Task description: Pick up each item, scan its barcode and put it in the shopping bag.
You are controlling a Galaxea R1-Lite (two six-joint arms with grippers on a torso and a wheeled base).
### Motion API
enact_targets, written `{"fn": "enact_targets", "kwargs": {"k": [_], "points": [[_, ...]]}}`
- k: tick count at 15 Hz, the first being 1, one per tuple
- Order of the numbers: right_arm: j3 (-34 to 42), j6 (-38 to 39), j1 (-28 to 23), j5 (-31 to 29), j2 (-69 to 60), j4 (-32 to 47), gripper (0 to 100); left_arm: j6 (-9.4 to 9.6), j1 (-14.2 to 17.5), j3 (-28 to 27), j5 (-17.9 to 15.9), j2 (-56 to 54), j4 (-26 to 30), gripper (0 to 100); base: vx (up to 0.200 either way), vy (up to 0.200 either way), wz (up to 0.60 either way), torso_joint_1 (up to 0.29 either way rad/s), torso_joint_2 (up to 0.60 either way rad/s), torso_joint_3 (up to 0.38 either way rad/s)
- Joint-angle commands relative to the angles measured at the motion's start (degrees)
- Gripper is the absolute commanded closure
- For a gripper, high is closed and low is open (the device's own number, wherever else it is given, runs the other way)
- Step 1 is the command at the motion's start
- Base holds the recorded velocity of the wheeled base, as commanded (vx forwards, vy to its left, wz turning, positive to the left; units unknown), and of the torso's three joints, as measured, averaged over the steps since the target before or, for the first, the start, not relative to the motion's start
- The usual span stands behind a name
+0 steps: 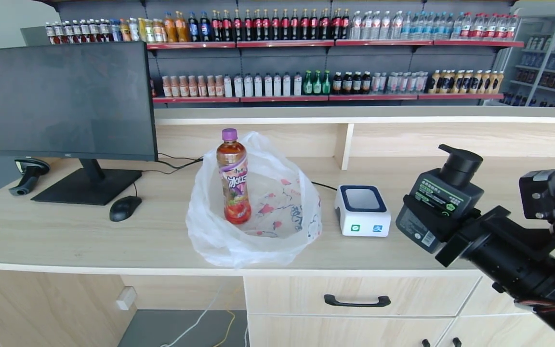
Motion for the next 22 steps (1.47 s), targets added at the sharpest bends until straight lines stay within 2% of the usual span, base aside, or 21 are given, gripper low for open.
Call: {"fn": "enact_targets", "kwargs": {"k": [1, 10, 16, 20, 22], "points": [[0.1, 0.0, 0.1, 0.0, -0.1, -0.1, 100, -0.06, 0.0, 0.0, 0.0, 0.1, 0.0, 0, 0.0, 0.2, 0.0, 0.027, 0.01, -0.002], [0.3, -0.4, 0.1, 0.0, -1.3, -0.1, 100, -0.06, 0.0, 0.0, 0.0, 0.0, 0.0, 0, 0.0, 0.2, 0.0, 0.006, 0.0, 0.003], [1.5, -0.4, 0.1, 0.0, -2.5, -0.1, 100, 0.11, 0.0, 0.1, 0.0, 0.0, 0.0, 0, 0.0, 0.0, 0.0, 0.0, 0.0, 0.0], [1.6, -0.4, 0.1, 0.0, -2.6, -0.1, 100, 0.11, 0.0, 0.0, 0.0, 0.0, 0.0, 0, 0.2, 0.0, 0.0, 0.005, 0.01, 0.002], [1.5, -0.4, 0.1, 0.0, -2.6, -0.1, 100, 0.11, 0.0, 0.1, 0.0, 0.0, 0.0, 0, 0.0, 0.0, 0.0, 0.0, 0.0, 0.0]]}}
